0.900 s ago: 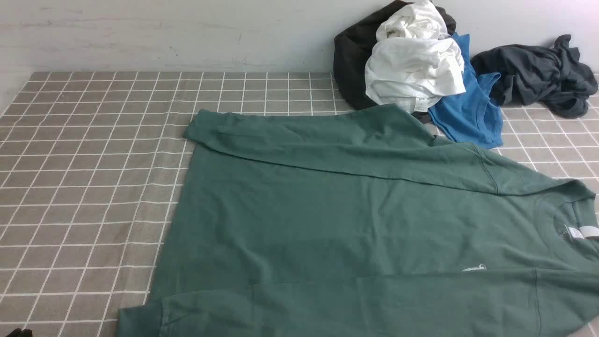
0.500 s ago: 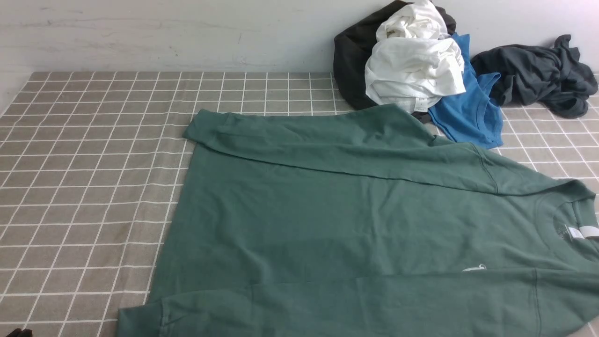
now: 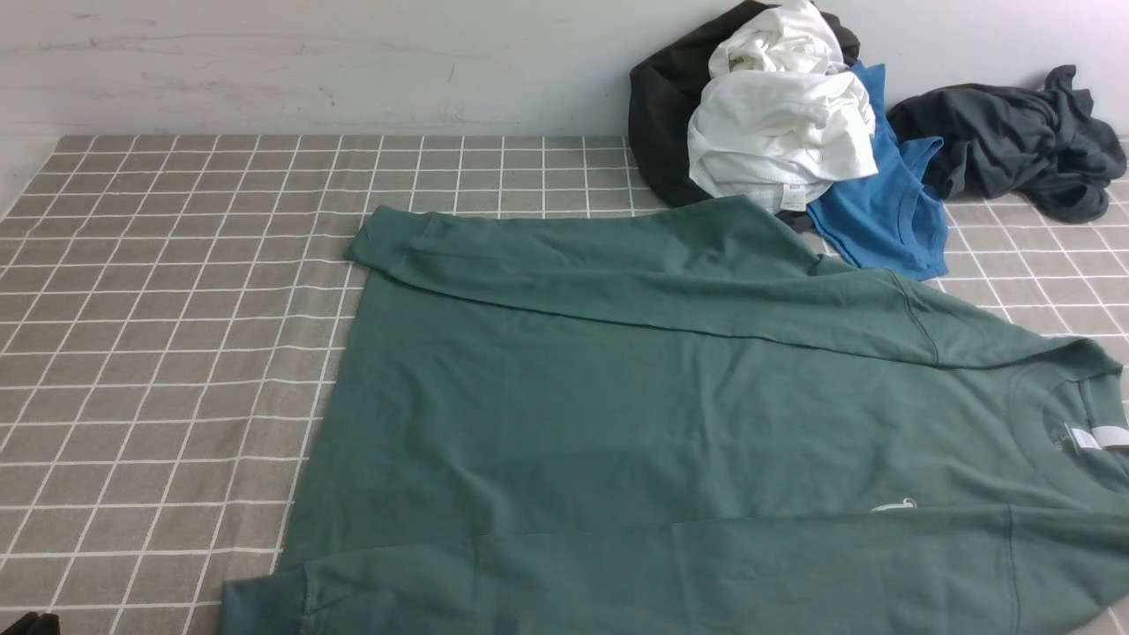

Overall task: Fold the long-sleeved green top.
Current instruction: Use the left arm to clamp the cuff closest to it

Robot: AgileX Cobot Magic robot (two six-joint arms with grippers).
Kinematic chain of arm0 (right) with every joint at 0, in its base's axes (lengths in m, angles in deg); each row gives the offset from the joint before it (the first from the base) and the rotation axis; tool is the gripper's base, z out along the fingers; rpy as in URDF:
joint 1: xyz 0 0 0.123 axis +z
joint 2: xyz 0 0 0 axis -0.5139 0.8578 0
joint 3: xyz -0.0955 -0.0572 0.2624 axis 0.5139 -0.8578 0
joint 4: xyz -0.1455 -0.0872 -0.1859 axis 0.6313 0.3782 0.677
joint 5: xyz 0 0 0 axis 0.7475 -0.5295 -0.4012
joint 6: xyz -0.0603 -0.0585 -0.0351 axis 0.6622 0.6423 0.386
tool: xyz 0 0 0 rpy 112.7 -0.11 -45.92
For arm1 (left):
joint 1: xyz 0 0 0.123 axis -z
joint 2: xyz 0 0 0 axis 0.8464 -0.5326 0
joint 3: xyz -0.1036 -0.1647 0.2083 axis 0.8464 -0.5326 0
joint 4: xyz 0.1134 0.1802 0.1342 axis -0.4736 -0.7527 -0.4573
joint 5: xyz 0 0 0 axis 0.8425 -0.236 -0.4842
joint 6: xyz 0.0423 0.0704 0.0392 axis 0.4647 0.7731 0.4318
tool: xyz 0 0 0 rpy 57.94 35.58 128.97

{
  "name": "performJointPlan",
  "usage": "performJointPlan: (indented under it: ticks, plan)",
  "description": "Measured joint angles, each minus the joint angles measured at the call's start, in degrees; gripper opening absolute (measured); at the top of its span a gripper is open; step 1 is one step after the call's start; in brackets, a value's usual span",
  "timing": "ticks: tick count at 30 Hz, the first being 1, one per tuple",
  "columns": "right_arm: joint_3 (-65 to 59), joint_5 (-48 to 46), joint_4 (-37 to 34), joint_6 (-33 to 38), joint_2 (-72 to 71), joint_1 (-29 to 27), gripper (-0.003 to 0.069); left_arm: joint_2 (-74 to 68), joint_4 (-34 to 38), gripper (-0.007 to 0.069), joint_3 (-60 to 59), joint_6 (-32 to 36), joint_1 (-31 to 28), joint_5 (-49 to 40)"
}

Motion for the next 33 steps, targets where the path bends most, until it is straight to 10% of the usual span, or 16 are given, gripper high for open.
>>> performJointPlan:
  ticks: [10, 21, 27, 33]
  plan:
    - [-0.18, 3.68, 0.12, 0.00, 0.00, 0.00, -0.0015, 0.00, 0.00, -0.0008, -0.28, 0.29, 0.00, 3.33]
    - [-0.18, 33.59, 0.16, -4.91, 0.00, 0.00, -0.0015, 0.00, 0.00, -0.0008, -0.28, -0.33, 0.00, 33.94]
    - [0.06, 45.74, 0.16, -5.65, 0.00, 0.00, -0.0015, -0.09, 1.96, -0.0008, -0.03, -11.58, 0.00, 49.72]
    - [12.32, 41.01, 1.49, -5.65, 6.71, 0.00, -0.0015, -9.27, 1.29, -0.0008, 16.05, -19.06, 0.00, 35.15]
